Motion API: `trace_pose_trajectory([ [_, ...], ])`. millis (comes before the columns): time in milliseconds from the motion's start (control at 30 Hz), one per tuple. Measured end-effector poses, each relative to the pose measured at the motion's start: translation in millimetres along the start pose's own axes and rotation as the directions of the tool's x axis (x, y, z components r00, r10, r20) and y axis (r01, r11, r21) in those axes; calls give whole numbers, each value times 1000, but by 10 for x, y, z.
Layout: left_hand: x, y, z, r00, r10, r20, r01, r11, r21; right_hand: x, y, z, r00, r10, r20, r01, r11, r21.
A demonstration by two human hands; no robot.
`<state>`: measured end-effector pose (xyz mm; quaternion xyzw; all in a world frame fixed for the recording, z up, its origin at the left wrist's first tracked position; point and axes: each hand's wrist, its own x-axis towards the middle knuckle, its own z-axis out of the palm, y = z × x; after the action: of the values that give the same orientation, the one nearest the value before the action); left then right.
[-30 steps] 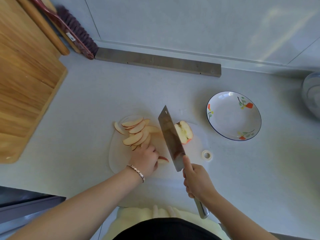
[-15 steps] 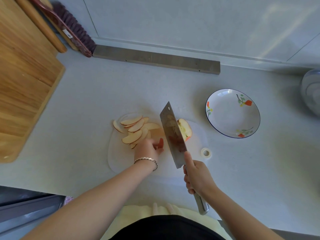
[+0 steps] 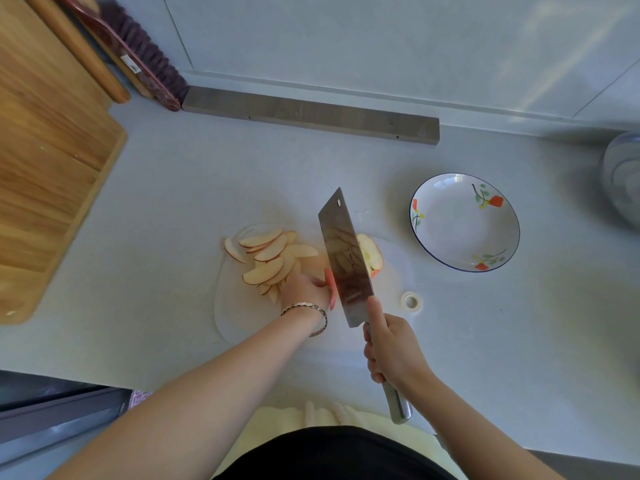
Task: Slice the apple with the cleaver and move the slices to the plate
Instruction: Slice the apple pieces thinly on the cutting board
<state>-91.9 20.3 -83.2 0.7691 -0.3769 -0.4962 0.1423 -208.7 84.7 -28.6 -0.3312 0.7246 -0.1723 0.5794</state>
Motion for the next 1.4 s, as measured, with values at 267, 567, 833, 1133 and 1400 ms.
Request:
trace_pose_trajectory([
  [267,-3,2,2,1000,14,25,-13,1000,-27,27,-30,66,1000,5,-10,-6,998,-56],
  [567,-11,10,17,999,10,-31,-11,998,-59,-57,46,54,1000,16,-9,-17,994,-112],
  [833,24,17,12,999,-42,11,43,996,-74,6,5,70,1000,15,-12,-16,994,-112],
  [1133,-34,43,13,999,-27,-20,26,998,-65,137,20,180,999,2,-48,-9,988,-152],
  [1400,-119,153,-115,993,106,-46,-96,981,171,264,-51,271,996,-68,-60,63,994,-87],
])
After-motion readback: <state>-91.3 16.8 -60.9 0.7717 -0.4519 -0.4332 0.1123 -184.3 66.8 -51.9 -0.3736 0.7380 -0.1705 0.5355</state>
